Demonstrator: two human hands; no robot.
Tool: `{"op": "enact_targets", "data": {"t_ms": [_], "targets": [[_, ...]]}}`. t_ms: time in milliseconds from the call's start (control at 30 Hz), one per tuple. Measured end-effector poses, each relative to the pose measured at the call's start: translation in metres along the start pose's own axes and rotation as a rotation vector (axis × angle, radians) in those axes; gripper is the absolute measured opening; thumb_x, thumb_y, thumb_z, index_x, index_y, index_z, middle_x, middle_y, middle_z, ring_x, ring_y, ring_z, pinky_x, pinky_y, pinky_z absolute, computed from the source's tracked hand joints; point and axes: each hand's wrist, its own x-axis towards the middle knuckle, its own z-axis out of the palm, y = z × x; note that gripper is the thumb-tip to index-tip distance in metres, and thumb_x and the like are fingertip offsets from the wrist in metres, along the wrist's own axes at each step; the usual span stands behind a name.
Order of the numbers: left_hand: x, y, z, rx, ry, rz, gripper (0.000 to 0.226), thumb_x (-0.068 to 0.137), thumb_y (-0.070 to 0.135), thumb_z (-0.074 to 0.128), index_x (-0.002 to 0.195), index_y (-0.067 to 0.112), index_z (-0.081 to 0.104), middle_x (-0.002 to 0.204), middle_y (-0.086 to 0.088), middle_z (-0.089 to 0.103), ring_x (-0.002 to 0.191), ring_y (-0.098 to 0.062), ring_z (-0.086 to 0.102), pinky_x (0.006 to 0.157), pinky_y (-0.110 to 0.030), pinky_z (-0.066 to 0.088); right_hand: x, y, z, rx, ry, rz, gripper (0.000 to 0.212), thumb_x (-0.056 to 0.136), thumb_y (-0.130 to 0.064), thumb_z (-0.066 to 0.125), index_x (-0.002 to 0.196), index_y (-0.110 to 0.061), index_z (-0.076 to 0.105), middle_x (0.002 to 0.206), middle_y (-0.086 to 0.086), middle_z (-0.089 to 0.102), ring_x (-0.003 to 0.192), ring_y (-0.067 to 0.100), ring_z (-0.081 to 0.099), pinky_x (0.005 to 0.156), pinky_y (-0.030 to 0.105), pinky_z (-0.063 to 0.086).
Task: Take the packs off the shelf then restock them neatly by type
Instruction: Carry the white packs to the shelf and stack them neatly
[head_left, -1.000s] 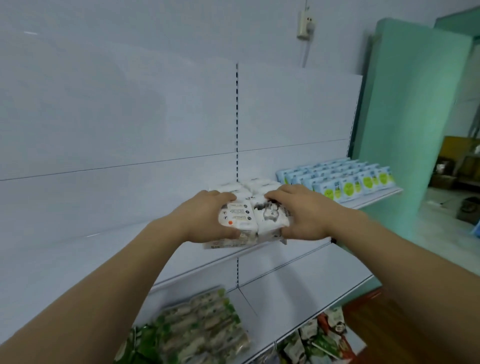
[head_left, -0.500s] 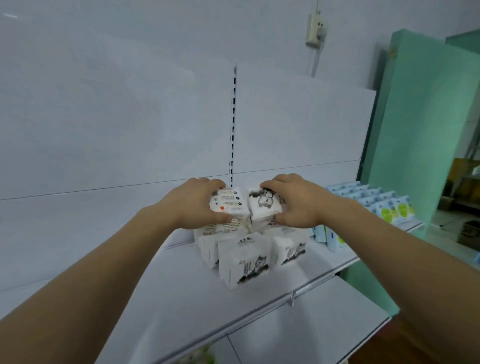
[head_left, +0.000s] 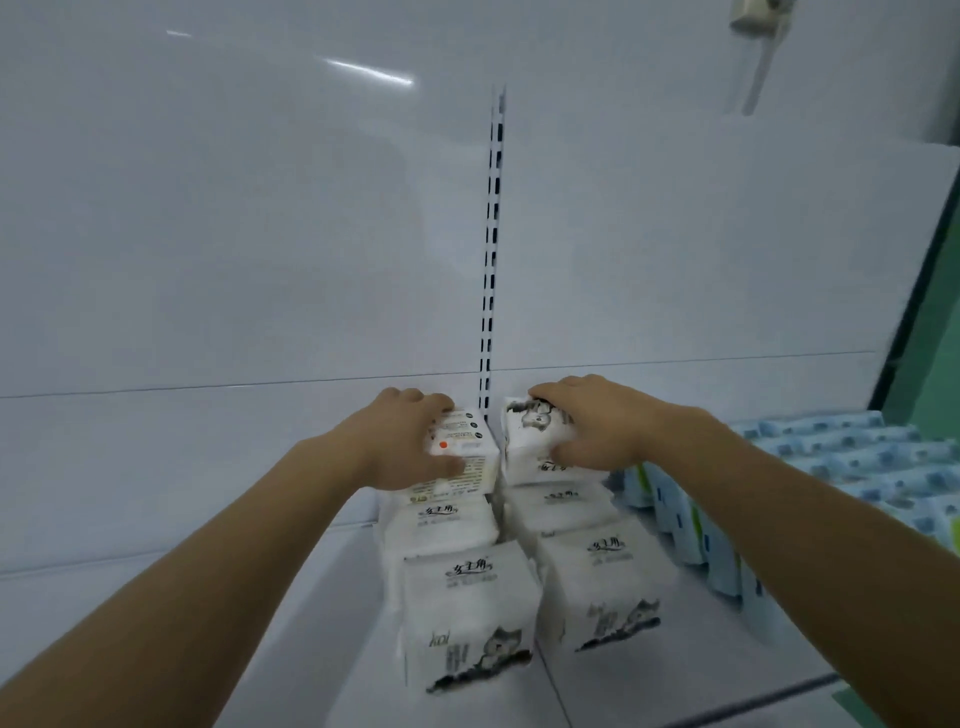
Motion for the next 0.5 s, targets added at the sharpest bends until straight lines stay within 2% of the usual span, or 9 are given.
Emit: {"op": "enact_targets", "data": {"t_ms": [100,200,333,400,500], "targets": [[0.001,0.001,0.001,0.026,-0.041,-0.067,0.08,0.087,0.063,0.062,0.153,0.031,0.029,0.15,0.0,0.037,0.138,-0.026,0.027,0.113,-0.046,0.031,0.018,0.01,0.007,0.048,-0.079,-0.082,0.079,0.089,-0.044,0.068,0.155,-0.026,0.028,0.153,0.003,0.041,0.137,0.024,0.04,0.11,0.034,0.034],[-0.004,0.006,-0.001,0.059,-0.035,-0.103,0.082,0.086,0.062,0.063,0.153,0.031,0.029,0.15,0.001,0.035,0.138,-0.026,0.025,0.113,-0.047,0.033,0.027,0.016,0.005,0.111,-0.14,-0.1,0.074,0.089,-0.051,0.066,0.153,-0.029,0.034,0.153,-0.001,0.044,0.136,0.022,0.042,0.109,0.033,0.035],[-0.006,0.015,-0.006,0.118,-0.003,-0.137,0.088,0.082,0.068,0.063,0.153,0.031,0.026,0.154,0.003,0.03,0.141,-0.024,0.022,0.113,-0.049,0.033,0.031,0.017,0.002,0.099,-0.136,-0.161,0.071,0.086,-0.042,0.072,0.149,-0.029,0.041,0.145,-0.003,0.051,0.128,0.022,0.048,0.106,0.033,0.039],[-0.007,0.019,-0.007,0.169,0.02,-0.117,0.092,0.078,0.077,0.057,0.152,0.031,0.028,0.153,0.004,0.034,0.142,-0.024,0.023,0.114,-0.049,0.032,0.032,0.018,0.002,0.094,-0.109,-0.178,0.076,0.082,-0.041,0.075,0.148,-0.027,0.041,0.142,-0.002,0.053,0.123,0.022,0.051,0.103,0.035,0.043],[-0.009,0.027,-0.011,0.163,0.149,-0.036,0.098,0.068,0.087,0.034,0.147,0.029,0.039,0.145,0.002,0.046,0.137,-0.023,0.032,0.111,-0.047,0.035,0.028,0.024,-0.004,0.142,-0.014,-0.159,0.084,0.077,-0.044,0.077,0.149,-0.028,0.037,0.142,0.0,0.054,0.117,0.022,0.054,0.097,0.035,0.046]]}}
